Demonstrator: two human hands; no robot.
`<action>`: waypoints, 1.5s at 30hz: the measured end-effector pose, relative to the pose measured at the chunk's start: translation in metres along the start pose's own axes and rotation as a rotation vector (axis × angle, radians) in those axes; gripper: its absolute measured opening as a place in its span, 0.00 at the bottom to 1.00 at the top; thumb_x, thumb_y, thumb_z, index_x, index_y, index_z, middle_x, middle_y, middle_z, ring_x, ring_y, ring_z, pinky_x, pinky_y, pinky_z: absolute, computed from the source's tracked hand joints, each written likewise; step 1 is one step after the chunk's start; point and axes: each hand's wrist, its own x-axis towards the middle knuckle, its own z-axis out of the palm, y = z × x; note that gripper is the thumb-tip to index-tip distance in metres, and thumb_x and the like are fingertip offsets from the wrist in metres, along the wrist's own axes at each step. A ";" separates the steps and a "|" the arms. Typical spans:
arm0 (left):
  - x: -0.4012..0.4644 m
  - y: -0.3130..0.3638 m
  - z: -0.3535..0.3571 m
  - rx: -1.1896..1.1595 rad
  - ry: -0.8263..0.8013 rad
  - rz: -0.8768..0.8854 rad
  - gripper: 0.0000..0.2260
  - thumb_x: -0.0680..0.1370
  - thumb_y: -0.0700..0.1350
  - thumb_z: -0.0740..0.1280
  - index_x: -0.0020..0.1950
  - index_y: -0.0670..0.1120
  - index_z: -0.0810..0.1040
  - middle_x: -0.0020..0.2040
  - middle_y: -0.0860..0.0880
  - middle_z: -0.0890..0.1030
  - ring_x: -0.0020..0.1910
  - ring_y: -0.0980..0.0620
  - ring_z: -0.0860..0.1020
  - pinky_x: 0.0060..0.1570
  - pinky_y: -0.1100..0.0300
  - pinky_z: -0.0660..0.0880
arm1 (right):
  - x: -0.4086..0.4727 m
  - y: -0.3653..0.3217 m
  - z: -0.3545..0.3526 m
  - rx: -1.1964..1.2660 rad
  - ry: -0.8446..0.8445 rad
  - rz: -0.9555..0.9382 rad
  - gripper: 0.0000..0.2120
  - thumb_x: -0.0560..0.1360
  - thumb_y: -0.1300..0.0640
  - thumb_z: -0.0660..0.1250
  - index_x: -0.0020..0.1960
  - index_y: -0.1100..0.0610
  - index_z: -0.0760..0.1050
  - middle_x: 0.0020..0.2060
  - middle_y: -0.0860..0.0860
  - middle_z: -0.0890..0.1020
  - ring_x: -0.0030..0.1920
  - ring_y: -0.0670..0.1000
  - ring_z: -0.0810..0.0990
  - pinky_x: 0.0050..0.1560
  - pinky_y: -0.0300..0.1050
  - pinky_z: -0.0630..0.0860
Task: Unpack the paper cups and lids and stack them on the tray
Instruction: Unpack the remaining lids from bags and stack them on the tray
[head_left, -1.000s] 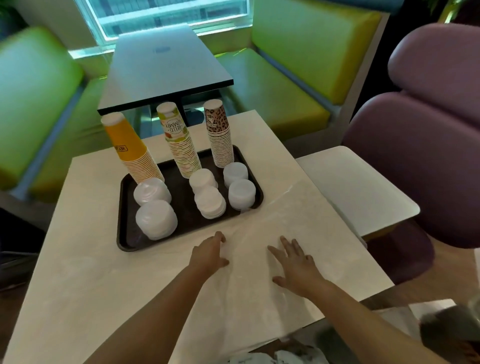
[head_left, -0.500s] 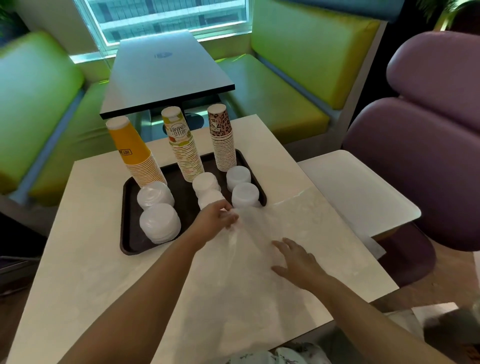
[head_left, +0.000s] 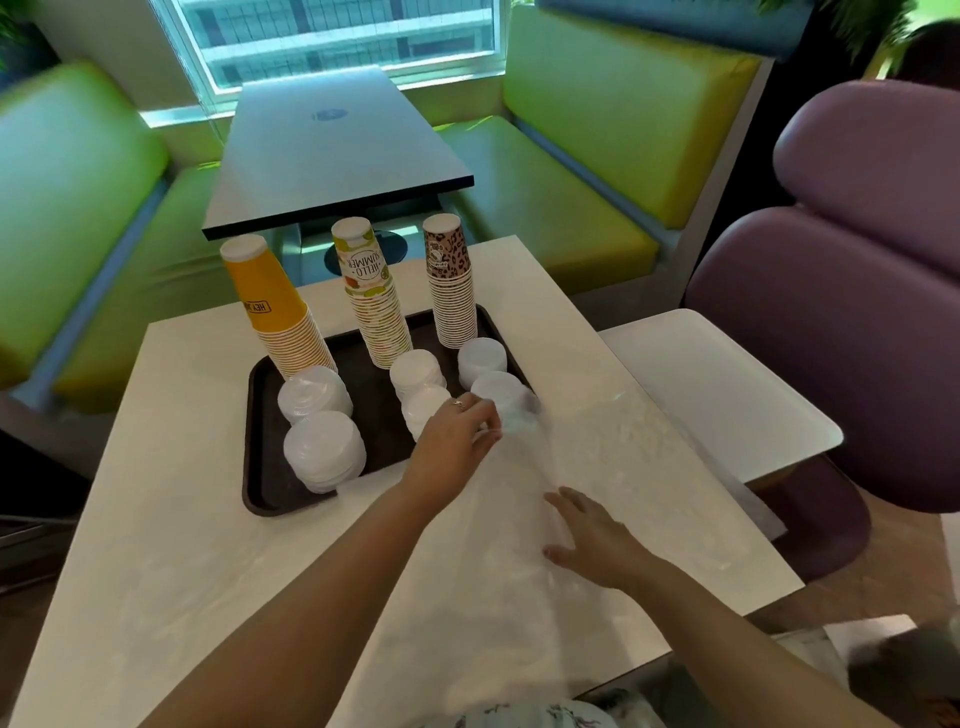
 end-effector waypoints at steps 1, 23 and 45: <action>0.001 0.005 -0.002 -0.019 -0.004 0.007 0.03 0.78 0.40 0.66 0.46 0.42 0.75 0.45 0.48 0.78 0.44 0.51 0.75 0.43 0.61 0.70 | 0.001 0.000 -0.001 0.050 0.033 0.002 0.33 0.78 0.45 0.62 0.77 0.50 0.51 0.76 0.53 0.53 0.74 0.54 0.58 0.71 0.54 0.62; 0.013 0.028 -0.089 -0.381 -0.083 -0.410 0.05 0.81 0.47 0.60 0.50 0.47 0.72 0.43 0.46 0.79 0.35 0.53 0.73 0.32 0.65 0.71 | 0.031 0.021 -0.023 0.129 0.201 0.253 0.34 0.76 0.38 0.60 0.77 0.45 0.50 0.77 0.55 0.48 0.76 0.59 0.46 0.71 0.59 0.55; -0.022 -0.030 -0.172 0.150 0.158 -0.446 0.05 0.81 0.46 0.61 0.50 0.44 0.70 0.39 0.44 0.82 0.28 0.54 0.68 0.28 0.59 0.62 | 0.033 0.043 -0.010 -0.154 0.125 0.272 0.31 0.80 0.40 0.48 0.76 0.43 0.36 0.76 0.52 0.35 0.76 0.57 0.36 0.72 0.62 0.49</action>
